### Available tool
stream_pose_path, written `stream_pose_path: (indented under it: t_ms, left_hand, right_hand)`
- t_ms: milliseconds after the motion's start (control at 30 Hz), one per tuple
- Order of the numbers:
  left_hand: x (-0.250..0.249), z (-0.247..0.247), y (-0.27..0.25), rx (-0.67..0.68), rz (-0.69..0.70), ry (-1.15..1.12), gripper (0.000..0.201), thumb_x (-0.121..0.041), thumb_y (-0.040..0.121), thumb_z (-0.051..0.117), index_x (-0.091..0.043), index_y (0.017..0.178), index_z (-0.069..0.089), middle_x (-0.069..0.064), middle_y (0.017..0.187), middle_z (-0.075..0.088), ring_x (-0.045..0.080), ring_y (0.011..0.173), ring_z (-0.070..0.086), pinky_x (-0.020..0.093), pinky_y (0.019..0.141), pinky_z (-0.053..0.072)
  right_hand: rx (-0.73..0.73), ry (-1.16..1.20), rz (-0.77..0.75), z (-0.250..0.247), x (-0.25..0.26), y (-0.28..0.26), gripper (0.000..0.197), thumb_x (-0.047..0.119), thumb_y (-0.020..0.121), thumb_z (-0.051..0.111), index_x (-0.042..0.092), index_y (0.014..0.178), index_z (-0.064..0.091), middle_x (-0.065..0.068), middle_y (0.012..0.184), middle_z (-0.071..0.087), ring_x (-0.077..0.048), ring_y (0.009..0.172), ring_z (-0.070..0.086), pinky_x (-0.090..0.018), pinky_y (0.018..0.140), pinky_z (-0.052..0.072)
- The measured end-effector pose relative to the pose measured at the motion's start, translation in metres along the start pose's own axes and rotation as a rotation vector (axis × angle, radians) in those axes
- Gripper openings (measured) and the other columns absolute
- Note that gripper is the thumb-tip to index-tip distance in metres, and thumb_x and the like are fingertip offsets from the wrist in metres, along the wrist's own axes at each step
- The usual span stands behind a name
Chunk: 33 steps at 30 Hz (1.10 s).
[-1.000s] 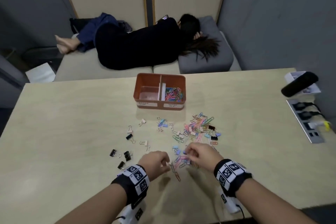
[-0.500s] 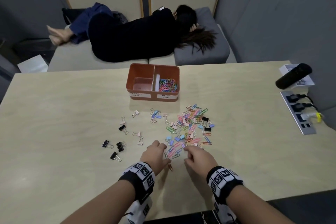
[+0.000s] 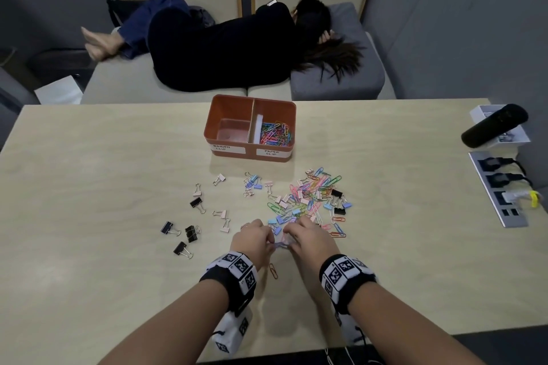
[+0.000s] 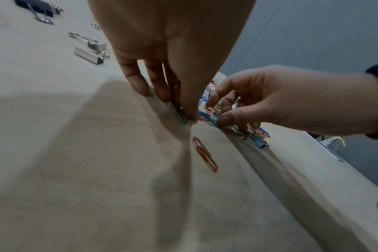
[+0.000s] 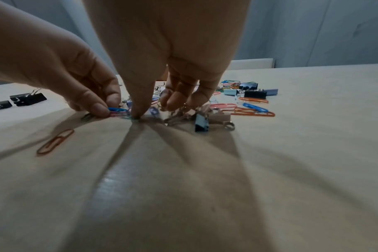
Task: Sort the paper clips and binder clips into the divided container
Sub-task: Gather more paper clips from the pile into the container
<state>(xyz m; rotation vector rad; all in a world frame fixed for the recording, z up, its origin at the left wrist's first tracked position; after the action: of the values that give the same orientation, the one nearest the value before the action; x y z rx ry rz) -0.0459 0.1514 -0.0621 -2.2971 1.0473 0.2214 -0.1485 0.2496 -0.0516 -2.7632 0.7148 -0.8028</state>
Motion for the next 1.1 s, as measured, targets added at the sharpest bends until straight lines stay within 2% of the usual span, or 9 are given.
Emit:
stream_pose_path:
  t_ms: [100,233,433,567,667,767,900,1000,1100]
  left_hand:
    - [0.0,-0.003,0.002,0.01,0.026,0.07,0.014,-0.033,0.088,0.057,-0.022,0.097,0.062,0.0,0.11,0.055,0.022,0.108,0.05,0.033,0.088,0.044]
    - [-0.003,-0.005,0.004,0.033,0.066,0.226,0.019,-0.031,0.092,0.051,-0.02,0.105,0.061,0.002,0.115,0.056,0.024,0.112,0.049,0.036,0.093,0.038]
    - [0.0,-0.008,0.002,0.035,0.12,0.339,0.02,-0.026,0.093,0.047,-0.019,0.107,0.059,0.004,0.113,0.057,0.026,0.111,0.052,0.037,0.093,0.038]
    - [0.005,-0.01,0.003,0.049,0.126,0.309,0.021,-0.03,0.093,0.047,-0.018,0.105,0.06,0.004,0.113,0.057,0.025,0.112,0.05,0.038,0.094,0.038]
    - [0.009,-0.012,0.003,0.052,0.142,0.304,0.019,-0.029,0.094,0.046,-0.02,0.103,0.059,0.003,0.112,0.057,0.025,0.11,0.051,0.037,0.092,0.039]
    - [0.016,-0.019,0.002,0.064,0.115,0.202,0.015,-0.024,0.093,0.045,-0.021,0.097,0.059,0.001,0.107,0.062,0.023,0.104,0.055,0.035,0.09,0.04]
    - [0.031,-0.031,0.0,0.098,0.076,-0.059,0.005,-0.027,0.089,0.057,-0.023,0.088,0.059,-0.005,0.095,0.067,0.018,0.092,0.061,0.032,0.085,0.049]
    - [0.038,-0.037,-0.005,0.121,0.09,-0.168,0.013,-0.025,0.085,0.065,-0.018,0.096,0.066,0.0,0.094,0.07,0.018,0.093,0.063,0.028,0.083,0.048]
    - [0.042,-0.037,-0.013,0.112,0.098,-0.229,0.02,-0.023,0.084,0.068,-0.015,0.101,0.067,0.0,0.085,0.071,0.015,0.086,0.065,0.026,0.082,0.049]
  right_hand:
    - [0.002,0.002,0.013,0.0,-0.005,0.005,0.012,0.027,0.088,0.06,0.017,0.095,0.064,-0.002,0.099,0.052,-0.022,0.085,0.057,-0.03,0.071,0.044]
    - [-0.015,0.001,0.017,0.004,-0.009,0.005,0.013,0.025,0.085,0.065,0.013,0.083,0.064,-0.001,0.09,0.045,-0.021,0.077,0.052,-0.029,0.065,0.041]
    - [0.076,0.034,0.034,0.009,-0.007,0.006,0.016,0.025,0.09,0.06,0.011,0.093,0.066,-0.006,0.1,0.058,-0.022,0.095,0.055,-0.032,0.08,0.044]
    - [0.086,0.134,0.057,0.003,-0.004,0.009,0.012,0.021,0.089,0.061,0.01,0.085,0.064,0.001,0.09,0.053,-0.021,0.09,0.056,-0.029,0.08,0.043]
    - [0.071,0.177,0.09,-0.008,-0.001,0.007,0.009,0.019,0.088,0.061,0.011,0.087,0.065,0.0,0.094,0.06,-0.017,0.089,0.057,-0.027,0.082,0.045]
    - [0.037,0.226,0.107,-0.019,0.001,0.004,0.01,0.018,0.088,0.062,0.01,0.089,0.067,-0.001,0.096,0.064,-0.017,0.088,0.059,-0.03,0.085,0.049]
    - [0.008,0.268,0.122,-0.025,0.0,-0.002,0.007,0.011,0.087,0.063,0.006,0.089,0.067,-0.004,0.1,0.061,-0.018,0.09,0.06,-0.028,0.087,0.049]
    - [-0.003,0.29,0.14,-0.026,-0.002,-0.008,0.001,0.009,0.084,0.066,0.008,0.085,0.066,0.0,0.096,0.056,-0.019,0.086,0.06,-0.027,0.085,0.05]
    - [0.035,0.282,0.163,-0.02,-0.003,-0.015,0.007,0.011,0.084,0.066,0.017,0.081,0.064,-0.001,0.091,0.063,-0.018,0.081,0.061,-0.022,0.075,0.05]
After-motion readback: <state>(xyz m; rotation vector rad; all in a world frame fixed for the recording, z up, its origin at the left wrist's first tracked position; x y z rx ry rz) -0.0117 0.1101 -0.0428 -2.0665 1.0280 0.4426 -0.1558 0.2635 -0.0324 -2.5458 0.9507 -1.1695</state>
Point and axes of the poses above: each hand's wrist, its own y-axis towards the middle knuckle, its own z-axis out of the palm, x = y × z, the point moved 5 cm from there along y, towards the middle knuckle
